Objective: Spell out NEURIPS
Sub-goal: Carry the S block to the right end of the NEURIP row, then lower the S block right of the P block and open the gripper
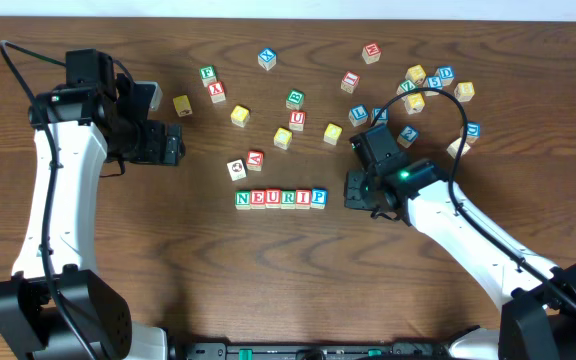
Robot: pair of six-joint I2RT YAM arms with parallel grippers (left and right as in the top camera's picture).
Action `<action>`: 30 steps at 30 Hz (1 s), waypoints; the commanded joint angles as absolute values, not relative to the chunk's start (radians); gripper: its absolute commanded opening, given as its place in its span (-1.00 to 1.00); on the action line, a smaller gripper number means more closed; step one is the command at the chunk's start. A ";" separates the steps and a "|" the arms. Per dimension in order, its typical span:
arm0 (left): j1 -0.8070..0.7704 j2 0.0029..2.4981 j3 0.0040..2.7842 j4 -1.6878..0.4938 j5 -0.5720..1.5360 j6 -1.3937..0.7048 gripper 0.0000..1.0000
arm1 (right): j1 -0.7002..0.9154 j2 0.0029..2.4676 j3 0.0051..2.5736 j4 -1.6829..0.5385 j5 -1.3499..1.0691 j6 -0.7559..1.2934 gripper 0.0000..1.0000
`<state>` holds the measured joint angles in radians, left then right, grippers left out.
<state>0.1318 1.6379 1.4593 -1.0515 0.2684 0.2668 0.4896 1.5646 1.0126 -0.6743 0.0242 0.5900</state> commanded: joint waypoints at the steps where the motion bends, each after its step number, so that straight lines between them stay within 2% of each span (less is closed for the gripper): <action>1: 0.131 1.623 1.479 -1.058 0.279 0.280 0.89 | 0.517 1.571 1.000 -0.669 0.094 0.662 -0.97; 10: 0.131 1.623 1.479 -1.058 0.279 0.279 0.89 | 0.604 1.678 0.997 -0.600 0.129 0.720 -0.98; 30: 0.131 1.623 1.479 -1.058 0.279 0.280 0.89 | 0.604 1.753 0.997 -0.518 0.144 0.717 -0.97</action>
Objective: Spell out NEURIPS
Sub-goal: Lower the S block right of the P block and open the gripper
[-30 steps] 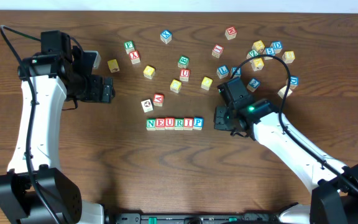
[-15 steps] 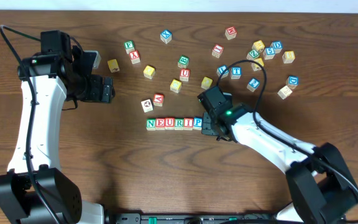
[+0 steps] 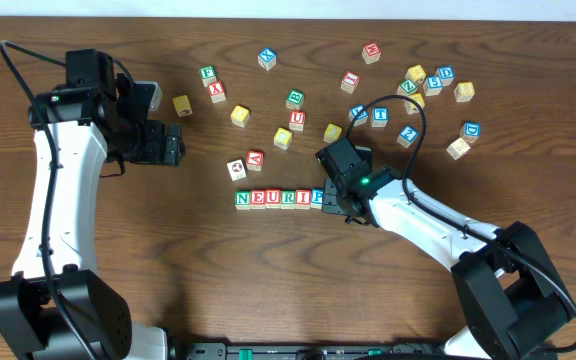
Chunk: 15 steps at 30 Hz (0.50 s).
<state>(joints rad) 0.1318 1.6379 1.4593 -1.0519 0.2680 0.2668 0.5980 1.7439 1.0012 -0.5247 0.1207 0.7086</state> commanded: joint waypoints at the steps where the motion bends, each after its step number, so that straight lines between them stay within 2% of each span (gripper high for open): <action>1: 0.131 1.623 1.479 -1.057 0.279 0.280 0.89 | 0.604 1.753 0.997 -0.517 0.144 0.717 -0.97; 15: 0.131 1.623 1.479 -1.058 0.279 0.279 0.90 | 0.646 1.753 0.996 -0.509 0.167 0.718 -0.98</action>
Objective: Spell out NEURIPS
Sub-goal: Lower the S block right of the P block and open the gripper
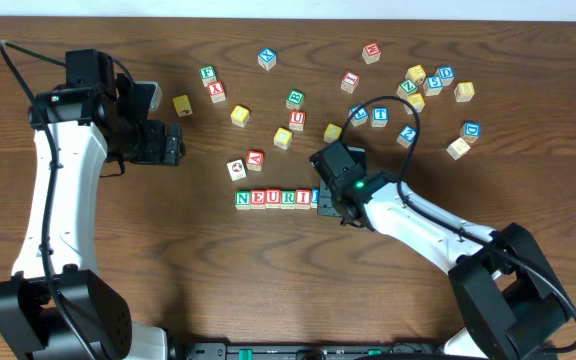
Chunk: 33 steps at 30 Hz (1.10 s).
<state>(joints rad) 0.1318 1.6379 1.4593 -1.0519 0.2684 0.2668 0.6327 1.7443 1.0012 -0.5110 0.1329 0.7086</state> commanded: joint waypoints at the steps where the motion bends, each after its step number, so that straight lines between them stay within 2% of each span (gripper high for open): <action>1: 0.131 1.623 1.479 -1.058 0.279 0.279 0.89 | 0.646 1.753 0.996 -0.509 0.167 0.718 -0.98; 33: 0.131 1.623 1.479 -1.057 0.279 0.279 0.89 | 0.646 1.753 0.971 -0.511 0.212 0.726 -0.98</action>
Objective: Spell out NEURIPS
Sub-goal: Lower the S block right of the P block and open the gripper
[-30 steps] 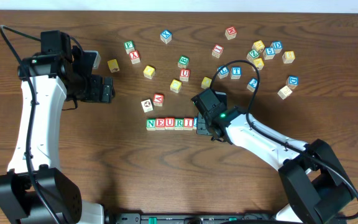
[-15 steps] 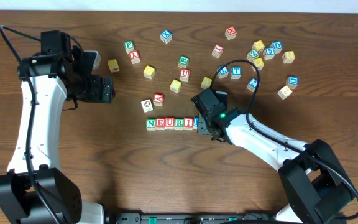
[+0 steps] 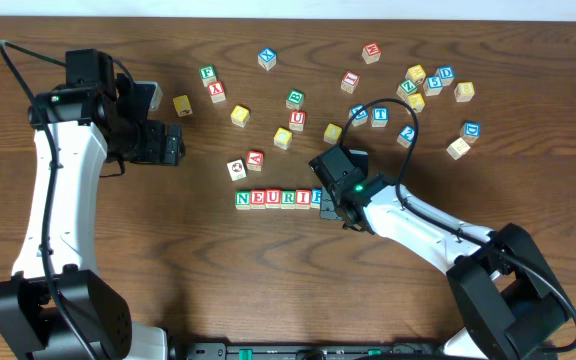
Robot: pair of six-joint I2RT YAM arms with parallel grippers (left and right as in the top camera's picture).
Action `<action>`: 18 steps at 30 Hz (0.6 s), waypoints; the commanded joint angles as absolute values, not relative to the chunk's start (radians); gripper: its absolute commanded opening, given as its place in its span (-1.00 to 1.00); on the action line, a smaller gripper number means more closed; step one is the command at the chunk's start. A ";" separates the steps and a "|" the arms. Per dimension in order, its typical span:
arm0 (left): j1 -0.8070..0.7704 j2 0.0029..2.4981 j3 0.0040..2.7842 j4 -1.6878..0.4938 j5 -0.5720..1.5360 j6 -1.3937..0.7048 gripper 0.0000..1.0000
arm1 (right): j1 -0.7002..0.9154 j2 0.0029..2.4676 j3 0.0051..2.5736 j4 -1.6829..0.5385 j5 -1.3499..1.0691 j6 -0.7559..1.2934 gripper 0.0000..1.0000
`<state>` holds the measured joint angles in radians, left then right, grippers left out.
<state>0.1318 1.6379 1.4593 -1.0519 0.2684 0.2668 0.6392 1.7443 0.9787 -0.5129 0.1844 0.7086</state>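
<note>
A row of letter blocks (image 3: 272, 198) lies left of the table's middle and reads N, E, U, R, I. The P block (image 3: 315, 196) at its right end is partly covered. My right gripper (image 3: 325, 203) sits low at that right end, against the P. Its wrist hides the fingers and whatever is between them, so I cannot tell whether it holds a block. My left gripper (image 3: 179, 144) hovers at the left, well apart from the row, fingers apart and nothing in them.
Several loose letter blocks lie scattered across the far half. A pair (image 3: 246, 164) sits just above the row, a yellow one (image 3: 333, 132) is near my right wrist, and a cluster (image 3: 428, 85) is at the far right. Another yellow block (image 3: 182, 104) lies beside my left arm.
My right gripper has edged very slightly left and nearer against the row's right end. The left arm and the loose blocks have not moved.
My right gripper was first off to the right of the row, with NEURIP fully showing. Then it stood at the row's right end beside the P, then covered part of the P, and now it presses in a touch closer. The left arm stayed still throughout.
</note>
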 commanded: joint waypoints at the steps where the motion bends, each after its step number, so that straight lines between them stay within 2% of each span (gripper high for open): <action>1: 0.131 1.623 1.479 -1.057 0.279 0.279 0.89 | 0.646 1.753 0.971 -0.511 0.212 0.725 -0.98; 14: 0.131 1.623 1.479 -1.057 0.279 0.279 0.89 | 0.645 1.753 0.965 -0.512 0.234 0.729 -0.96; 16: 0.131 1.623 1.479 -1.058 0.279 0.280 0.90 | 0.645 1.753 0.965 -0.512 0.234 0.729 -0.79; 18: 0.131 1.623 1.479 -1.057 0.279 0.279 0.89 | 0.645 1.753 0.965 -0.512 0.234 0.729 -0.73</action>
